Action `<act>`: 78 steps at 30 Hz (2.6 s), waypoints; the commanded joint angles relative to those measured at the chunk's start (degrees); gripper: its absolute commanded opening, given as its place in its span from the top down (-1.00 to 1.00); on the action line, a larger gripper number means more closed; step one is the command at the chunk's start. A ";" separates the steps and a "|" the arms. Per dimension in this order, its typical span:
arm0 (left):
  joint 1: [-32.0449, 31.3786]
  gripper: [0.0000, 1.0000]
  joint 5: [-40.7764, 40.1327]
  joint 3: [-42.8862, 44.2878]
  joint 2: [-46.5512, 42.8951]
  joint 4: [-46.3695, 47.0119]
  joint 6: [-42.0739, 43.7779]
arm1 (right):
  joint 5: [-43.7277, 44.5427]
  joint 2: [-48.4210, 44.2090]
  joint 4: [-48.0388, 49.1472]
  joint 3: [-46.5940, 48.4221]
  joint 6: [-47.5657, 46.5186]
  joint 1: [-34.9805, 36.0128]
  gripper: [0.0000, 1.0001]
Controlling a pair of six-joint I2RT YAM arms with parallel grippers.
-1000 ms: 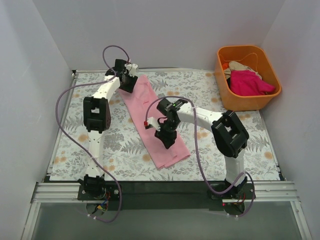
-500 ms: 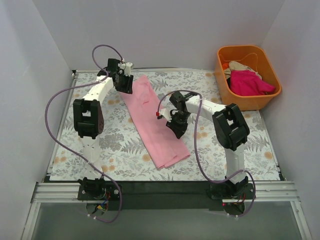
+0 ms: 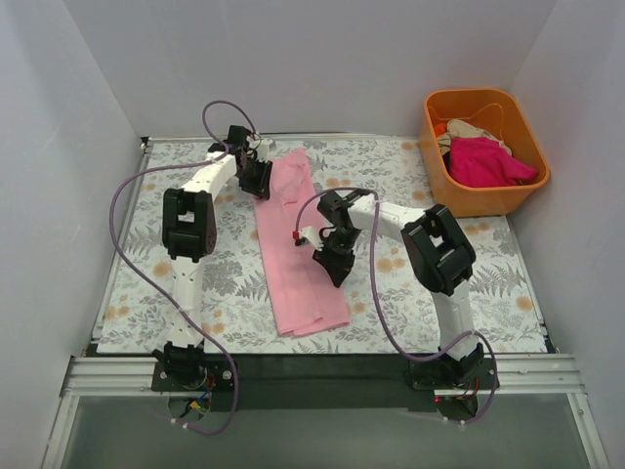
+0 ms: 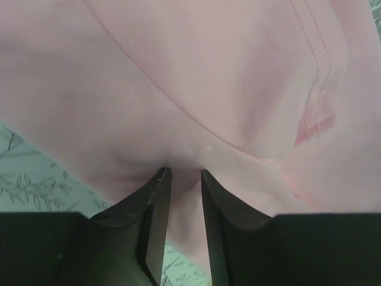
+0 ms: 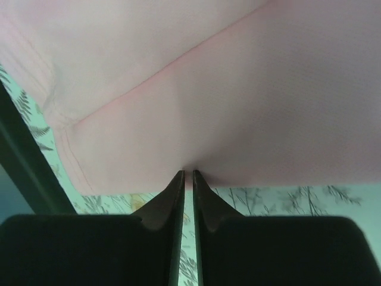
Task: Fold and stack the t-shirts
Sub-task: Fold the tshirt
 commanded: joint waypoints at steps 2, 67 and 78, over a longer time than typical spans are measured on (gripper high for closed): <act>-1.95 0.42 1.87 7.03 7.75 0.14 0.54 | -3.91 6.63 1.64 3.26 2.95 3.82 0.70; -29.81 0.13 8.20 -92.52 -76.26 24.57 58.37 | 14.20 -43.29 56.40 -57.72 -33.86 20.61 0.14; -29.99 0.82 6.69 -94.98 -76.68 26.61 59.69 | 15.07 -40.21 57.19 -58.25 -34.75 20.61 0.70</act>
